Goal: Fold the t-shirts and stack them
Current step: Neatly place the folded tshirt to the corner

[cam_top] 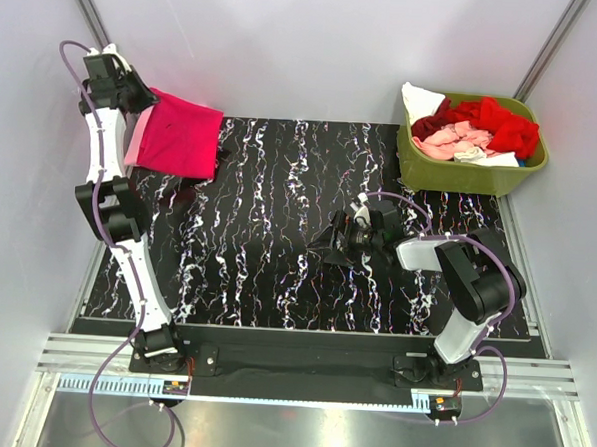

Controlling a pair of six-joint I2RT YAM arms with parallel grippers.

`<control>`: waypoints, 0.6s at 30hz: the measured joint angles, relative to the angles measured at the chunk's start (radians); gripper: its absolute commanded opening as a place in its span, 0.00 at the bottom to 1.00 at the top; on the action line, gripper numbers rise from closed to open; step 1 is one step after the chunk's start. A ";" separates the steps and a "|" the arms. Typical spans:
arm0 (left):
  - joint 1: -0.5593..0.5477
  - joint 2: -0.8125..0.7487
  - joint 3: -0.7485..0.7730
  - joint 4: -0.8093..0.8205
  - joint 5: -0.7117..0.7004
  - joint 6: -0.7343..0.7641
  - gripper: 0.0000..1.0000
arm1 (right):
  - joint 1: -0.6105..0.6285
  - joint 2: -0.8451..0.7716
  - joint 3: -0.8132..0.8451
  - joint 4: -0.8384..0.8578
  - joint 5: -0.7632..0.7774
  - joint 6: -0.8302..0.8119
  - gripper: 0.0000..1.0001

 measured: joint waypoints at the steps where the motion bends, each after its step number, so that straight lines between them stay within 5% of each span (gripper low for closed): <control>1: 0.000 0.000 0.003 0.001 0.000 -0.001 0.00 | 0.000 0.000 0.000 0.000 0.000 0.000 1.00; 18: 0.001 -0.033 0.013 0.008 0.002 -0.001 0.00 | -0.006 0.002 0.000 0.002 -0.023 0.008 1.00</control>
